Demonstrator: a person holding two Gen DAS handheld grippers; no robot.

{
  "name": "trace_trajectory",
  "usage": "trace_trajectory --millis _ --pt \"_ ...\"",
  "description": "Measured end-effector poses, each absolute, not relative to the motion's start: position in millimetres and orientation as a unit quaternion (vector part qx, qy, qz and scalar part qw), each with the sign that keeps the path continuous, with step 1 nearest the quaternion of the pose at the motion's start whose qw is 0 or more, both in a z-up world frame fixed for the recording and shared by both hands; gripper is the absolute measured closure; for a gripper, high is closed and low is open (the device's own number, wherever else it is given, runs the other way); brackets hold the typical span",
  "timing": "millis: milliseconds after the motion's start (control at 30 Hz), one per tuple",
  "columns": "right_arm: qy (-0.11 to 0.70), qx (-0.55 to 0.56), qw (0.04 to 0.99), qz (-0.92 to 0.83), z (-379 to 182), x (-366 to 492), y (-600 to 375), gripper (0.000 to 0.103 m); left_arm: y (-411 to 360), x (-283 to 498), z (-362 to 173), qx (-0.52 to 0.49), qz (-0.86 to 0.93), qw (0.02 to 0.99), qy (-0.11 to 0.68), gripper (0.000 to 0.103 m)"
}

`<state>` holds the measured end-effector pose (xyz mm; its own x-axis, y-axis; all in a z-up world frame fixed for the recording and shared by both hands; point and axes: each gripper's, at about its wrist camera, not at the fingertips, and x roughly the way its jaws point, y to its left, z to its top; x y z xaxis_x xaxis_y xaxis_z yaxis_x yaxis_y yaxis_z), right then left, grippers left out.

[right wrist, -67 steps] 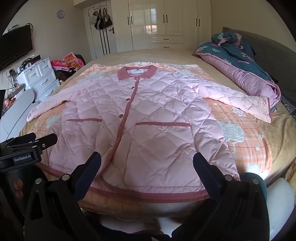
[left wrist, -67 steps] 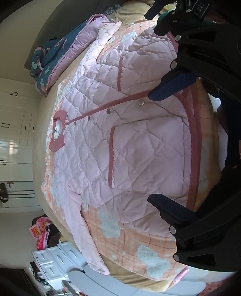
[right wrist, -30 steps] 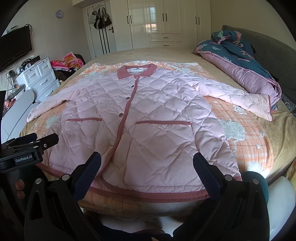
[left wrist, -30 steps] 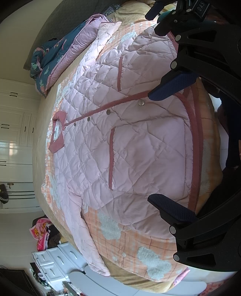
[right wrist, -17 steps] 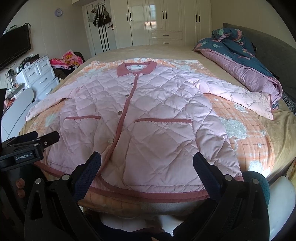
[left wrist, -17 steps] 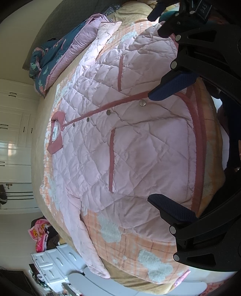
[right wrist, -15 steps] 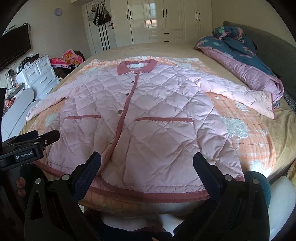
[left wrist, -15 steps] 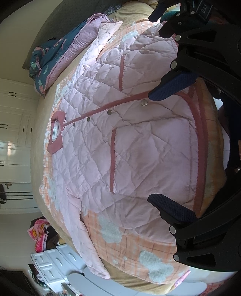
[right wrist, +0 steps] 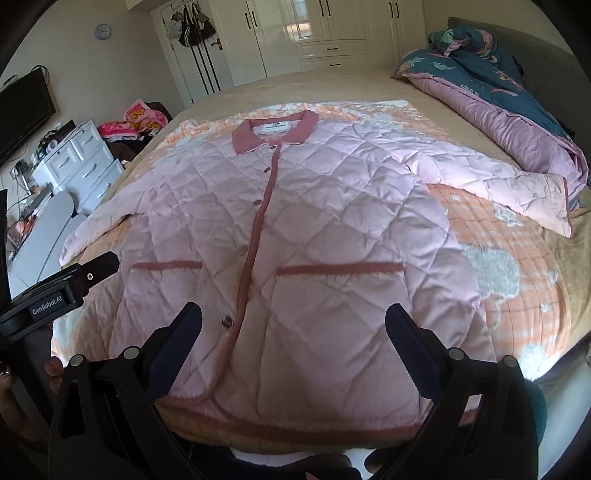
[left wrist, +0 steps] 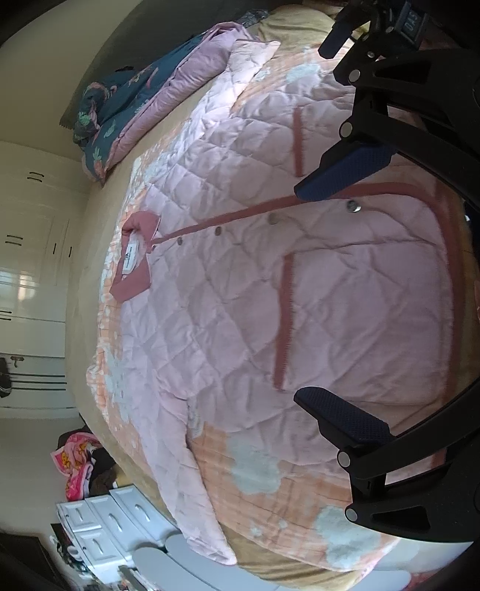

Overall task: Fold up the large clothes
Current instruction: 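Move the right tool toward the jacket sleeve beside the right tool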

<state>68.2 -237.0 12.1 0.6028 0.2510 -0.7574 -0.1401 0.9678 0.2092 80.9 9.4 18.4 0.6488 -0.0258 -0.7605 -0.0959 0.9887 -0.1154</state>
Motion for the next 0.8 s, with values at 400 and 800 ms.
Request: trace_trajectory --millis 400,800 --pt "0.413 0.089 0.9 0.11 43 136 -238 0.004 10 143 35 -0.091 0.013 0.903 0.419 0.009" --pt "0.387 0.126 0.908 0.097 67 206 -267 0.004 -6 208 52 -0.097 0.005 0.905 0.414 0.009"
